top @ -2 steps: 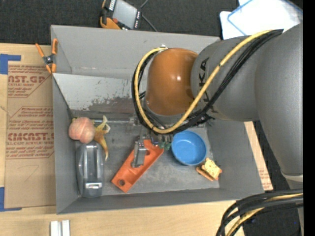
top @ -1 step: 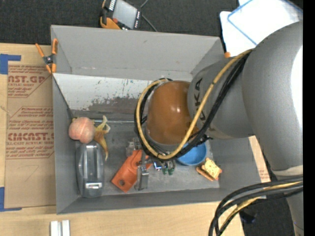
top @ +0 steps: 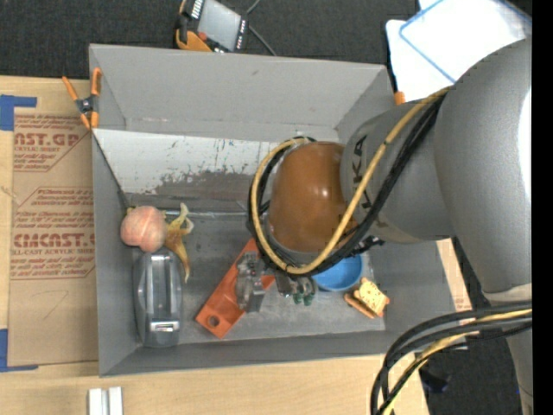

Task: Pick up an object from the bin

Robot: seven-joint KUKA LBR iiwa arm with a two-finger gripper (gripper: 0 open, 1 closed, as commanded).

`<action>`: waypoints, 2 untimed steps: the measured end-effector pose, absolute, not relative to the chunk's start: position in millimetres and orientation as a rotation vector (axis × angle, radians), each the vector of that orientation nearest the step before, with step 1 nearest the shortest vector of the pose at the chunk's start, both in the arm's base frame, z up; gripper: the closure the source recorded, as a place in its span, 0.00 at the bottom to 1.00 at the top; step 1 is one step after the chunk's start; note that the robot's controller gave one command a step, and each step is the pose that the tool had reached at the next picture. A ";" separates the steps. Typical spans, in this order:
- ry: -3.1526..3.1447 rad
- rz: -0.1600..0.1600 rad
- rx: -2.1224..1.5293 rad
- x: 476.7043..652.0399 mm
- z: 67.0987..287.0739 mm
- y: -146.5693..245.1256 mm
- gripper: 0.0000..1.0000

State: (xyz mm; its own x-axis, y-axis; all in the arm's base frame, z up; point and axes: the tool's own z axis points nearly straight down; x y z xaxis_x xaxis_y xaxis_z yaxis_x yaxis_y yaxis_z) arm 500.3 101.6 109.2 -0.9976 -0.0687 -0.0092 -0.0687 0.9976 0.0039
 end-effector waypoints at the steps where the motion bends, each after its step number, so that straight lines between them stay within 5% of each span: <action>1: 3.131 0.007 -0.107 500.3 109.2 101.6 1.00; 2: 3.131 0.007 -0.107 500.3 109.2 101.6 1.00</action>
Offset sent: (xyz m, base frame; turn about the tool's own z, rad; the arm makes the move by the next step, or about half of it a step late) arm 0.0000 0.0000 0.0000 0.0000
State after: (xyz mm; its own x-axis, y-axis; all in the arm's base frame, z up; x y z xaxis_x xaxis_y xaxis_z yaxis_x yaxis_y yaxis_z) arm 500.3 101.6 109.2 -0.9976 -0.0685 -0.0092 -0.0686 0.9976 0.0044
